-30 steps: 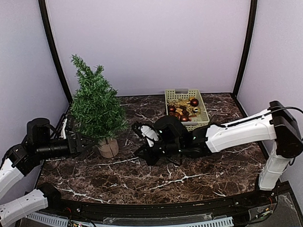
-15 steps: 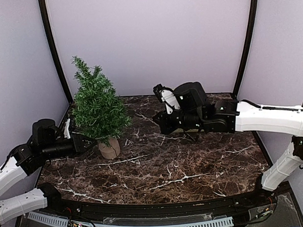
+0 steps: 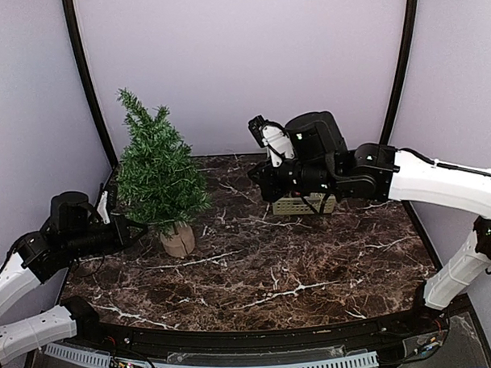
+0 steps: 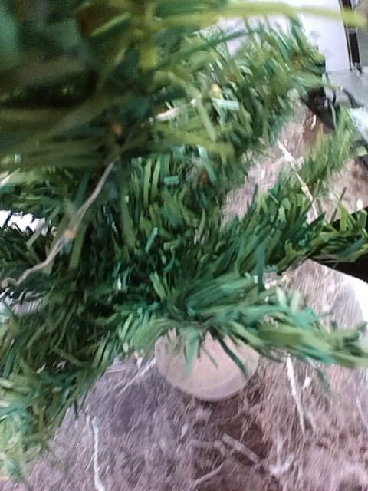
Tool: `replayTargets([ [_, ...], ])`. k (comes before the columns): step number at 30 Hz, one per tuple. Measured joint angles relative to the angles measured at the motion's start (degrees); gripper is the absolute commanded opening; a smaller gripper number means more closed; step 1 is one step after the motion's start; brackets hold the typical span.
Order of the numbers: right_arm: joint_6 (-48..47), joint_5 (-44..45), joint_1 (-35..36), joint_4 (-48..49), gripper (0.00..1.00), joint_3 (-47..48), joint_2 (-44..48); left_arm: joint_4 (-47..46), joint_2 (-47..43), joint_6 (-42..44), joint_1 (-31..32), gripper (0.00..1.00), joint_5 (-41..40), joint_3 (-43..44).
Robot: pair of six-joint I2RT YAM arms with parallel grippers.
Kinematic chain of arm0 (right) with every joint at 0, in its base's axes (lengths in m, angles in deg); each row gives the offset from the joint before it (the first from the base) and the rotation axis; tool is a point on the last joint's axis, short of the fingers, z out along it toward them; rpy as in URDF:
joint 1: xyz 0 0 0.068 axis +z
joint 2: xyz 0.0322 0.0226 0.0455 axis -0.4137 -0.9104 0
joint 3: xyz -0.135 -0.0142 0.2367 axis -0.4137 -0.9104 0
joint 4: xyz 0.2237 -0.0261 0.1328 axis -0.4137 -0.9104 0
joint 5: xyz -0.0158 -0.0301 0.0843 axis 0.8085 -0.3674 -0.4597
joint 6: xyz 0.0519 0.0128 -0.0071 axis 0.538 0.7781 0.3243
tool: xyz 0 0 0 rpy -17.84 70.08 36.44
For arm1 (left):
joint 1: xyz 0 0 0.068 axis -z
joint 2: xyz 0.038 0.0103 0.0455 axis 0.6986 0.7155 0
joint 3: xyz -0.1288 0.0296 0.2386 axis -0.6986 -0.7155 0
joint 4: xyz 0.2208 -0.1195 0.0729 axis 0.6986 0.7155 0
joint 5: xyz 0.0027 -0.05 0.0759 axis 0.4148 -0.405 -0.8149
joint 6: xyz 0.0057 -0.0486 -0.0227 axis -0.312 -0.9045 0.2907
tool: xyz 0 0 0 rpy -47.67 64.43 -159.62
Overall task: Decorate the small christmas tree
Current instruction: Wrap the side of the string light in the gap of the branches.
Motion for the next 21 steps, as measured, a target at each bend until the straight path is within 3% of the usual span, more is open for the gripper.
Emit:
replayTargets([
  [10,-1.5,3.0,0.0,-4.2,0.0,8.0,-2.0,2.7,3.1,11.8,-10.8,0.0,-0.9,3.3],
  [21,-3.5,-0.8,0.0,-3.7,0.0,12.6,-3.8,2.5,11.8,25.1,-16.9,0.0,1.9,9.7],
])
